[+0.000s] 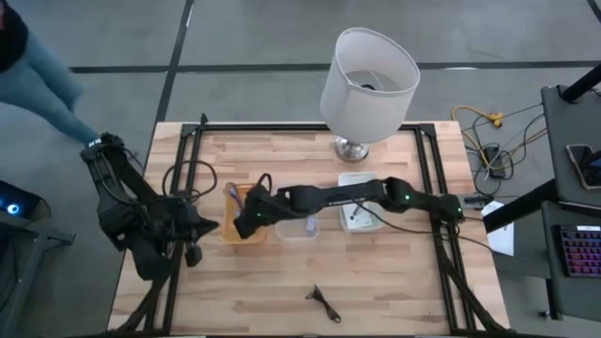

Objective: Pick and place items into bin
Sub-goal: Put the violet charger cable into the yellow bin, then put the black charger cable into the yellow bin

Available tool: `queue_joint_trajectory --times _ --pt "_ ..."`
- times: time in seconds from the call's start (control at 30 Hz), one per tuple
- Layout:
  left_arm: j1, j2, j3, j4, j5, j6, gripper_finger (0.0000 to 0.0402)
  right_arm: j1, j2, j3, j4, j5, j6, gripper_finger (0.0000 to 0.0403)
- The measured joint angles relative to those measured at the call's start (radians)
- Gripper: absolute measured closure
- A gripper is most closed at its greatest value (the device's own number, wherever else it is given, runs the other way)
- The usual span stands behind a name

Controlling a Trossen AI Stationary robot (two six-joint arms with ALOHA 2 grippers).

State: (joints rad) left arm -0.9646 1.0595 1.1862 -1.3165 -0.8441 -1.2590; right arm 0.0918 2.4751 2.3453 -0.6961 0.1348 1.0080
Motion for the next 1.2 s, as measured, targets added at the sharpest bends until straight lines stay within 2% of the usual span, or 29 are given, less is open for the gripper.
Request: queue_joint_trajectory --times 0.2,0.37,0.67,0.8,0.97,1.1,1.2 --pt "-0.001 0.0 -0.004 -0.179 0.058 -0.094 0.0401 -0.007 0.021 0.006 -0.029 0.029 0.19 0.0387" --pt "0.0 -0.021 -0.011 -0.222 0.058 -0.097 0.0392 -0.008 0.03 0.003 -0.017 0.05 0.224 0.035" --pt "0.0 -0.062 -0.015 -0.251 0.06 -0.092 0.0293 0.007 0.021 0.004 -0.008 0.044 0.241 0.0265" --pt "0.0 -0.057 -0.016 -0.255 0.065 -0.092 0.0265 0.046 -0.02 0.009 -0.068 0.044 0.108 0.024" --pt "0.0 -0.016 -0.033 -0.241 0.067 -0.094 0.026 0.118 -0.113 0.012 -0.379 -0.006 -0.042 0.0226" --pt "0.0 0.034 -0.034 -0.201 0.067 -0.094 0.026 0.192 -0.138 0.011 -0.661 -0.074 -0.074 0.0227" --pt "0.0 0.065 -0.034 -0.165 0.076 -0.095 0.026 0.261 -0.137 0.0 -0.759 -0.13 -0.068 0.0227"
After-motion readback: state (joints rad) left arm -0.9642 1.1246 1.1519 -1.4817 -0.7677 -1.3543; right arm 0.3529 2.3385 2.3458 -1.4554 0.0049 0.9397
